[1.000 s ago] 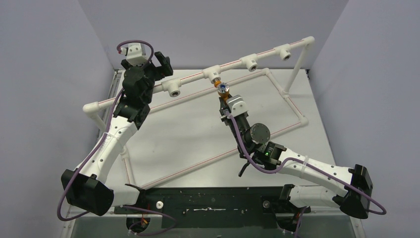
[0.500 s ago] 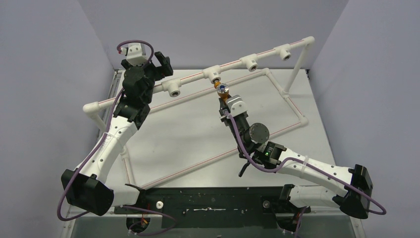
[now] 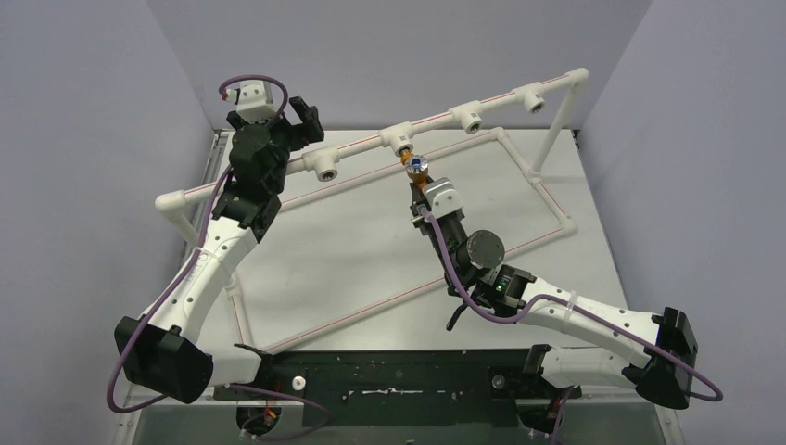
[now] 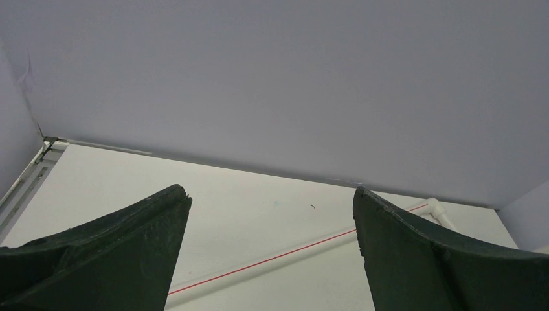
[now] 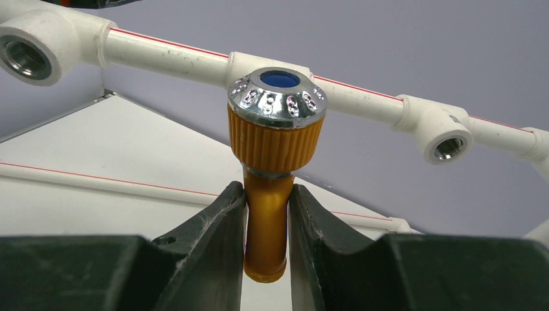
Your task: Install the water faucets
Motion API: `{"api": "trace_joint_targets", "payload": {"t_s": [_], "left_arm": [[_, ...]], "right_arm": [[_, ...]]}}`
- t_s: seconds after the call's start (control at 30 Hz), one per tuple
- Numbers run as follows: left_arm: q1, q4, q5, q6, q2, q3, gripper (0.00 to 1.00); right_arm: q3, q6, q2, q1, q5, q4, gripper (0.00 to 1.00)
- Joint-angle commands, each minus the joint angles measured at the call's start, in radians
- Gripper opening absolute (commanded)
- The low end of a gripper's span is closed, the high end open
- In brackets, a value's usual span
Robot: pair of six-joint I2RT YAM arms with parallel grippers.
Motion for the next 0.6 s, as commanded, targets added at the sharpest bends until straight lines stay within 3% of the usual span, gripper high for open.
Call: {"api": "trace_joint_targets", "payload": {"t_s": [0.0,0.57], "left_arm": [[-0.053,-0.427,0.029,0.010,0.087,-0.161,0.95],[-0.053,-0.425,0.030,0.010,0.088,-0.162,0.95]], "right_arm": [[0.054,-0.025,0.004,0.004,-0.001,0.098,0.00],[0.062,-0.021,0.003,0.007,-0.016,0.110,0.00]]}}
